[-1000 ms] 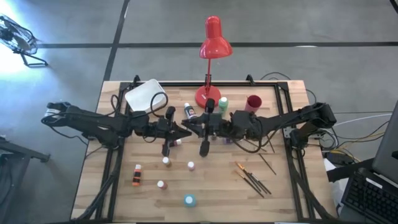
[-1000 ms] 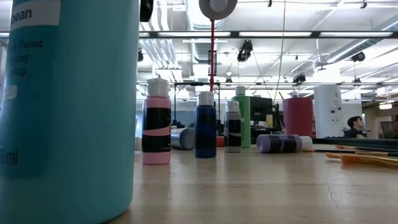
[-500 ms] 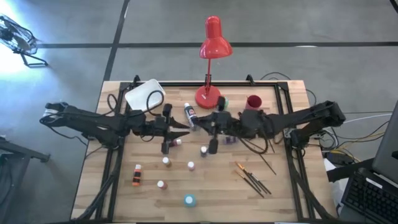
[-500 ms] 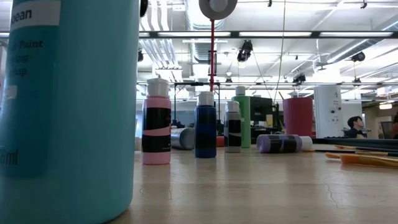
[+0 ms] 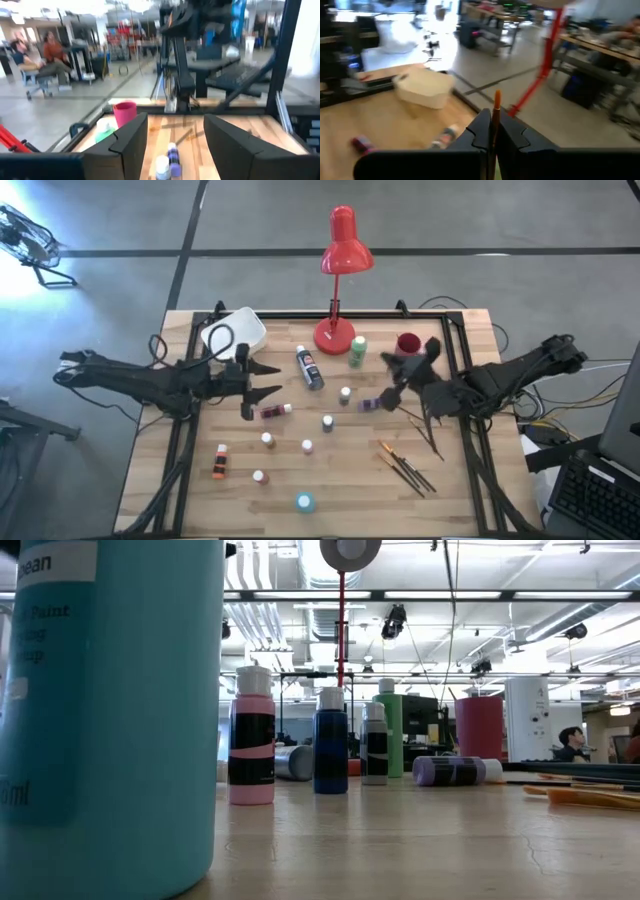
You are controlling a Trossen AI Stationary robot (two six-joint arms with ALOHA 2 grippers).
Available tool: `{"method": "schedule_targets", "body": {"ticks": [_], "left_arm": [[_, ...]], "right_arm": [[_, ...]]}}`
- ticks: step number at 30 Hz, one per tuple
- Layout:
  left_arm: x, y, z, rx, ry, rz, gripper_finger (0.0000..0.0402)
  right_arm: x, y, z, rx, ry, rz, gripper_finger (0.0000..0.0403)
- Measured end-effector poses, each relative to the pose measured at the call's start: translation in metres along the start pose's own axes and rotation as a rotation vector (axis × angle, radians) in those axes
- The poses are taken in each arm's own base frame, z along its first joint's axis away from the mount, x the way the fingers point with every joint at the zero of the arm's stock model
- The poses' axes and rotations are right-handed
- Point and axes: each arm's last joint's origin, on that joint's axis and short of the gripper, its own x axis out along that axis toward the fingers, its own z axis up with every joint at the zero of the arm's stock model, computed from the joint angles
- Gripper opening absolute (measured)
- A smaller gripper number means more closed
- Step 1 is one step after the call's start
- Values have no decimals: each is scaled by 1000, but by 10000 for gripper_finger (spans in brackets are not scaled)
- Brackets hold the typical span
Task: Pick & Place Paint Supplies
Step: Put the gold paintbrush into the pink cup
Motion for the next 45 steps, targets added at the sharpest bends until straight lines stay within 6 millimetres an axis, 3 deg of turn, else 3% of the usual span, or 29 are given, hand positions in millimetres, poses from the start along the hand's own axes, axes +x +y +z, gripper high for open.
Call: {"method": "schedule_targets", "body": {"ticks": [7,13,20,30,45], "left_arm": [[-17,3,-34,-10,-137,23,202],[-20,4,-33,16,-183,35,202],[-19,4,-32,41,-181,38,202],[-19,4,-32,43,-179,38,202],[-19,4,-33,44,-175,38,202]], "right_arm": [[10,-51,-33,116,-42,-155,8],[22,-80,-62,169,-79,-271,8],[42,-93,-82,163,-144,-301,8],[64,-110,-107,179,-92,-328,8],[94,-111,-135,142,57,-351,8]]}}
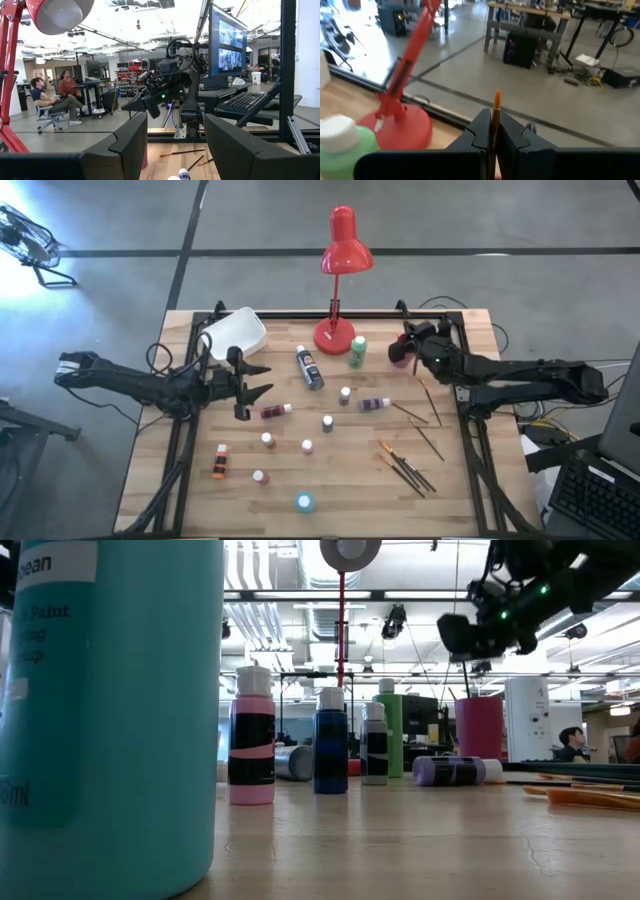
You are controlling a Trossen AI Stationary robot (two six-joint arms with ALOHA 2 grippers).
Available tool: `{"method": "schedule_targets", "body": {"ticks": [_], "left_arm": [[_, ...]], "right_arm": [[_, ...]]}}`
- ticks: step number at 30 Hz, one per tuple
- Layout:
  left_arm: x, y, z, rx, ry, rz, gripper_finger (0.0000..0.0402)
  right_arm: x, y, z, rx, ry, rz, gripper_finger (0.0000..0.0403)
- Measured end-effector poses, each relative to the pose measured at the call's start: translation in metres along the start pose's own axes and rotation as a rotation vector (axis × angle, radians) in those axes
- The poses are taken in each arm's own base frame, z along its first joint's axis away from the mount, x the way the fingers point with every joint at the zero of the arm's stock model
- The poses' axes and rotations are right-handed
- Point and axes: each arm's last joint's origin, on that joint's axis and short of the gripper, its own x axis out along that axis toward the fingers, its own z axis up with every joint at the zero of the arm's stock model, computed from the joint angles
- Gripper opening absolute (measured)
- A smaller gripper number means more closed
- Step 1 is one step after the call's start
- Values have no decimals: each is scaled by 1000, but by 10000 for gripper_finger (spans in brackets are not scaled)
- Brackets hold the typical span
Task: Pick & Place Paint Supplies
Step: Put the gold paintbrush into the pink cup
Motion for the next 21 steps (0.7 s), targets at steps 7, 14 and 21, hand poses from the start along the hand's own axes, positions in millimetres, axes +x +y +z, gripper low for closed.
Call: {"method": "schedule_targets", "body": {"ticks": [7,14,21], "left_arm": [[0,0,-1,1,11,-1,202],[0,0,-1,-4,11,-1,202],[0,0,-1,-4,11,-2,202]], "right_arm": [[9,3,-27,-8,80,-24,8],[11,2,-38,-2,108,-36,8],[10,0,-42,5,113,-40,26]]}}
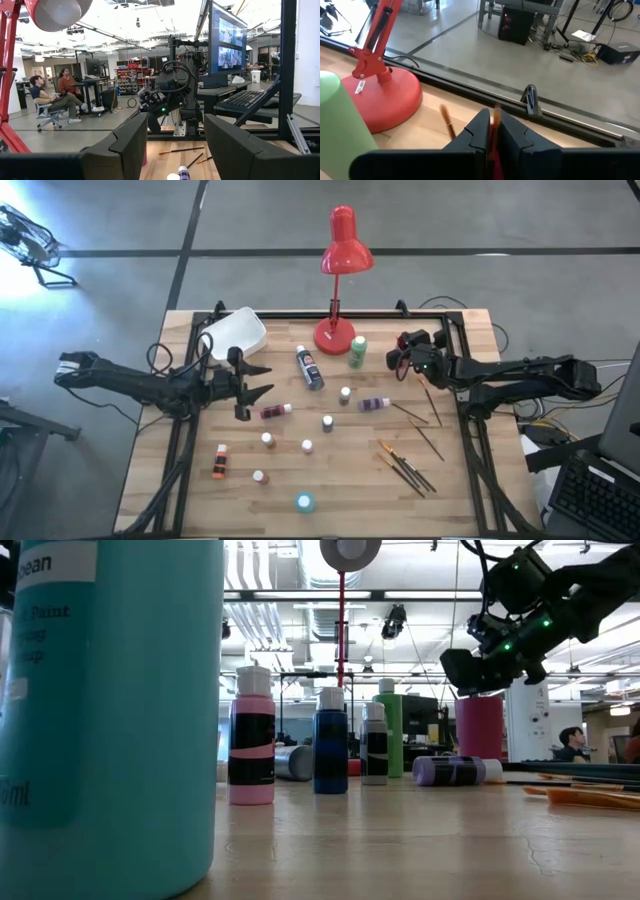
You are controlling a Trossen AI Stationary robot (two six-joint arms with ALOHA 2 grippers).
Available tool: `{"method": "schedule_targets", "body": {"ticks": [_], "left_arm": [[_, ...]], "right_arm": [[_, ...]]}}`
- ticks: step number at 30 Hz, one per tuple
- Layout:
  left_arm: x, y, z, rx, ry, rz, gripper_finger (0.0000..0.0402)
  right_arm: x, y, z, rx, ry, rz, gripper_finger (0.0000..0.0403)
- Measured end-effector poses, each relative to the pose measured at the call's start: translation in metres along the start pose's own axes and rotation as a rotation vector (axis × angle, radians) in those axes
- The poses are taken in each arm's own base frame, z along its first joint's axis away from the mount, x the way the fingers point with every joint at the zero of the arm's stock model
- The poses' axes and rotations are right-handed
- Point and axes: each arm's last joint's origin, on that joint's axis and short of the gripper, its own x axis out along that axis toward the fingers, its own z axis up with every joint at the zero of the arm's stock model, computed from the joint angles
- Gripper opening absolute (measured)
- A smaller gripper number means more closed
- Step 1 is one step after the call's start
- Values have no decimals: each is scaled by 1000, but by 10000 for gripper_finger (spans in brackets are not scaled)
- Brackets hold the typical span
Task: Pick & Place Paint Supplies
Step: Put the gold paintbrush into the pink cup
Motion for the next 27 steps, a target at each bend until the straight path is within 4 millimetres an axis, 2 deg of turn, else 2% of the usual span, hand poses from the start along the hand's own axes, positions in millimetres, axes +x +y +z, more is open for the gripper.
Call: {"method": "schedule_targets", "body": {"ticks": [7,10,13,19,27], "left_arm": [[0,0,0,0,0,0,202],[0,0,0,0,0,0,202],[0,0,0,0,0,0,202],[0,0,0,0,0,0,202],[0,0,0,0,0,0,202]], "right_arm": [[0,3,8,12,-14,5,75],[-3,4,21,18,-45,16,100],[-9,4,42,-16,-99,29,121],[-29,0,98,-42,-236,41,146],[-65,-20,168,-8,-379,21,158]]}}
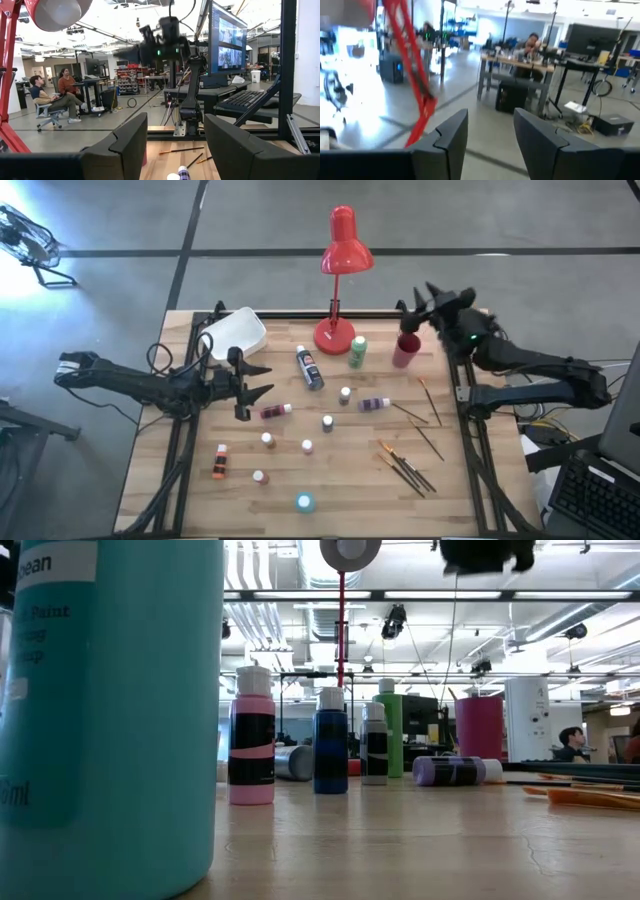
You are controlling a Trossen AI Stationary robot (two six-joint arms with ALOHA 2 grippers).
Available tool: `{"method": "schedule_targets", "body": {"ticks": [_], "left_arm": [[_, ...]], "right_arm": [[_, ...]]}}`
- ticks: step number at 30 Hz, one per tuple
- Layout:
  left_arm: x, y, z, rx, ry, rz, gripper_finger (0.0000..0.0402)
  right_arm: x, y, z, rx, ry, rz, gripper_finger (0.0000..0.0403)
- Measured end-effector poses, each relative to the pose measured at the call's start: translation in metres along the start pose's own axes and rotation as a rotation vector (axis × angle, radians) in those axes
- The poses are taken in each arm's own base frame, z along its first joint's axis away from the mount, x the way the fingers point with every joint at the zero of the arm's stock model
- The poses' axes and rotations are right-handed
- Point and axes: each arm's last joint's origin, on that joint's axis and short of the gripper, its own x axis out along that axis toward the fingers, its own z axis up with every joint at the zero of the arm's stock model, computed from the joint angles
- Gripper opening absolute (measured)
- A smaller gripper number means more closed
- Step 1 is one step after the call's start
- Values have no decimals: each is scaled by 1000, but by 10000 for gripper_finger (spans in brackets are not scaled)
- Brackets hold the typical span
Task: Pick & Place Paint Supplies
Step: Put the gold paintbrush into the pink cup
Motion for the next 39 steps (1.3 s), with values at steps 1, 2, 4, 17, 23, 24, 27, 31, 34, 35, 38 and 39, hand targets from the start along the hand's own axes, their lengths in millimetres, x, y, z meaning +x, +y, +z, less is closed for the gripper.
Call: {"method": "schedule_targets", "body": {"ticks": [1,2,4,17,23,24,27,31,34,35,38,39], "left_arm": [[0,0,0,0,0,0,202],[0,0,0,0,0,0,202],[0,0,0,0,0,-1,202],[0,0,0,-18,0,3,202],[0,1,0,3,1,18,202],[0,1,0,3,1,20,202],[0,1,0,4,2,20,202],[0,1,0,4,2,20,202],[0,1,0,4,3,20,202],[0,1,0,4,3,20,202],[0,1,-1,4,6,20,202],[0,1,-1,5,8,20,202]], "right_arm": [[-2,-3,9,12,-19,-2,158],[-3,-6,18,18,-39,-5,156],[-6,-12,35,34,-75,-11,152],[-28,-48,120,238,-253,-38,105],[-39,-64,145,319,-313,-46,83],[-40,-66,149,329,-321,-48,79],[-45,-73,158,377,-346,-46,68],[-49,-74,160,571,-326,66,57],[-51,-68,157,541,-313,300,52],[-51,-63,156,503,-310,410,51],[-57,-46,149,355,-291,877,46],[-60,-39,146,306,-285,1070,44]]}}
